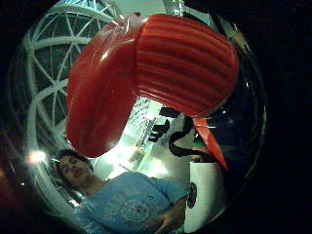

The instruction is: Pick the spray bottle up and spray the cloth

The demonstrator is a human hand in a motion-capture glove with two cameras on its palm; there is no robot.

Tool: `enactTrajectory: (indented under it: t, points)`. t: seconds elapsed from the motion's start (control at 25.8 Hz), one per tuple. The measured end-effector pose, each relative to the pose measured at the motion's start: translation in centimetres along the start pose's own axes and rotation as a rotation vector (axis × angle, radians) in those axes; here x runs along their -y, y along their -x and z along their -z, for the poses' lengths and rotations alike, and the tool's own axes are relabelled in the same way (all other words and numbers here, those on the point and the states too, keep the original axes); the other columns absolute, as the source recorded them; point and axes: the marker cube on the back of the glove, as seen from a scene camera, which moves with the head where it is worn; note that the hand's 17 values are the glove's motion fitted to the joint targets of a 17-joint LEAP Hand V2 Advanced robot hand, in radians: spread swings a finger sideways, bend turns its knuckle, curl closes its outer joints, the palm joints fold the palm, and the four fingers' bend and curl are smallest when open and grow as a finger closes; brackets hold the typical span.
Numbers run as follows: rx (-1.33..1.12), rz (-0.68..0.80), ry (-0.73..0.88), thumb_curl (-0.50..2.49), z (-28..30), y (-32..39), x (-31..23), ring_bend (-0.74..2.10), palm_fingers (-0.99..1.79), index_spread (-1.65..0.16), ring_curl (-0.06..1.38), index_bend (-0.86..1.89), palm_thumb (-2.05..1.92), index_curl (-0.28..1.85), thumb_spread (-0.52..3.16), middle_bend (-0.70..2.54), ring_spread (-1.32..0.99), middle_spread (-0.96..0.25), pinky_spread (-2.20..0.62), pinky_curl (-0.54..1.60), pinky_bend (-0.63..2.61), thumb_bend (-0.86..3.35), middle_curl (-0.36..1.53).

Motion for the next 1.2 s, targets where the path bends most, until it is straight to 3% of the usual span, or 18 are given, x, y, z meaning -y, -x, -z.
enactTrajectory:
  t: [0.47,0.58,0.82,1.2]
  points:
    - [-0.058,-0.002,0.049,0.58,-2.3,-1.9,-1.8,0.44,0.99,-0.25,0.39,0.10,0.86,0.37,0.91,0.36,-0.02,-0.09,0.17,0.31,0.17,-0.04,0.49]
    - [-0.092,0.026,0.001,0.56,-0.6,-0.8,-2.3,0.38,0.69,-0.27,0.39,0.03,0.83,0.34,0.95,0.27,-0.02,-0.08,0.18,0.35,0.27,-0.03,0.47]
    - [-0.275,0.045,-0.031,0.53,6.6,2.5,-4.3,0.39,0.71,-0.29,0.37,0.08,0.82,0.29,0.99,0.29,-0.02,-0.07,0.18,0.34,0.28,-0.03,0.46]
    - [-0.784,-0.150,-0.118,0.49,22.8,3.3,-14.0,0.41,0.67,-0.33,0.37,0.07,0.78,0.24,1.04,0.33,0.00,-0.05,0.18,0.35,0.28,-0.03,0.46]
